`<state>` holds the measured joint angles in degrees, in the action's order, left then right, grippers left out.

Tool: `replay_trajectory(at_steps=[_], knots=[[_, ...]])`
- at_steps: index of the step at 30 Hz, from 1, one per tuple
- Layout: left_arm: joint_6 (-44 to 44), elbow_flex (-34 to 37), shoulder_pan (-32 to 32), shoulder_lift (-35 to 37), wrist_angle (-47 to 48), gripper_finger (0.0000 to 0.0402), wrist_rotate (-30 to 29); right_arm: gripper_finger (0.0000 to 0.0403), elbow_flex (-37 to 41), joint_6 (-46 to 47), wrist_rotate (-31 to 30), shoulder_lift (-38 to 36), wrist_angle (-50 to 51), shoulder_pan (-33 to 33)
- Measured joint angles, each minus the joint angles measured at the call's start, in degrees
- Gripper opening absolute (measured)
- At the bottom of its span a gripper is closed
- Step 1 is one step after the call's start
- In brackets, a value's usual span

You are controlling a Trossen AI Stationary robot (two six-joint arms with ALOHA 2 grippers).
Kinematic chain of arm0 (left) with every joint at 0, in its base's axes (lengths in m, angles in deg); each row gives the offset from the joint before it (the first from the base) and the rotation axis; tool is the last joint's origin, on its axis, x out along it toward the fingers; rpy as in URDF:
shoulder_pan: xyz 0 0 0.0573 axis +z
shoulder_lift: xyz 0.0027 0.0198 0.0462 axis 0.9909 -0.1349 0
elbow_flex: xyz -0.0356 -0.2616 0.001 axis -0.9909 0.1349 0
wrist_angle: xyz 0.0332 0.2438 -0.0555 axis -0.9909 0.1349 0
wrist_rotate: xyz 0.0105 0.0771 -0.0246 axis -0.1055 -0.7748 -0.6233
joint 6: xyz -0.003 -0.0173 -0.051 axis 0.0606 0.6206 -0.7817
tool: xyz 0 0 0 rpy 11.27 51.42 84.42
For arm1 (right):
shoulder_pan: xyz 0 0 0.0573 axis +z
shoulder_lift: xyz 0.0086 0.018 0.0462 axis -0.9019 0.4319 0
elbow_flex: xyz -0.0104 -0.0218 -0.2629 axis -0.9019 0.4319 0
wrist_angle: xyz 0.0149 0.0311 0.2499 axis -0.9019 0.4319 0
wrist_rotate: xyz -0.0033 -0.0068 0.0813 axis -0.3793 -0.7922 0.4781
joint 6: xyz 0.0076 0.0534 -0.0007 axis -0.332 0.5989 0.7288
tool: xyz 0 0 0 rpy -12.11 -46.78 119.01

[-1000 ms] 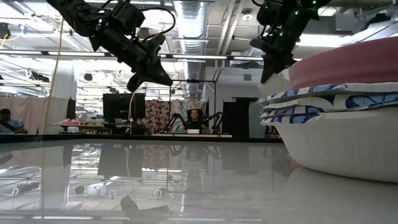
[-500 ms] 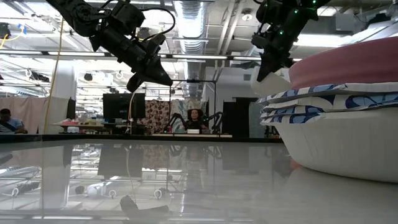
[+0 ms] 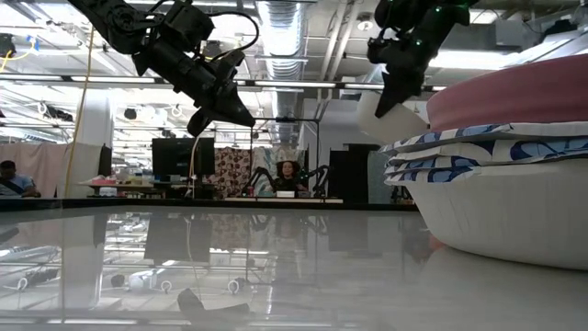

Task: Nest bowls inside each other
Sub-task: Stack the white bowl on top of the pink bowl

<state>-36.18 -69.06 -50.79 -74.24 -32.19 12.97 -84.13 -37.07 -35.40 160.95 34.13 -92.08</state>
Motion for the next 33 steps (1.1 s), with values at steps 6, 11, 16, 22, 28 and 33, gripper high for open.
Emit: replay_trajectory(at_steps=[6,11,16,22,28,33], knots=[[-0.2,0.0,-0.3,0.0,0.0,0.0,0.0,0.0006,0.0,-5.5,0.1,0.0,1.6,2.9],[-0.2,0.0,-1.2,0.0,0.0,0.0,0.0,0.0006,0.0,-9.8,0.1,0.0,4.5,5.4],[-0.2,0.0,-1.9,0.0,0.0,0.0,-0.2,0.0006,0.0,-11.4,0.1,0.0,5.4,8.2],[-0.2,0.0,-2.3,0.0,0.0,0.0,-0.2,0.0007,0.0,-13.7,0.1,0.0,5.4,13.2],[-0.2,0.0,-2.3,0.0,0.0,0.0,-0.3,0.0009,0.0,-13.7,-0.1,0.0,6.4,16.5],[0.1,0.0,-2.3,0.0,0.0,0.0,-0.3,0.001,0.0,-12.5,-1.2,0.0,9.0,18.9]])
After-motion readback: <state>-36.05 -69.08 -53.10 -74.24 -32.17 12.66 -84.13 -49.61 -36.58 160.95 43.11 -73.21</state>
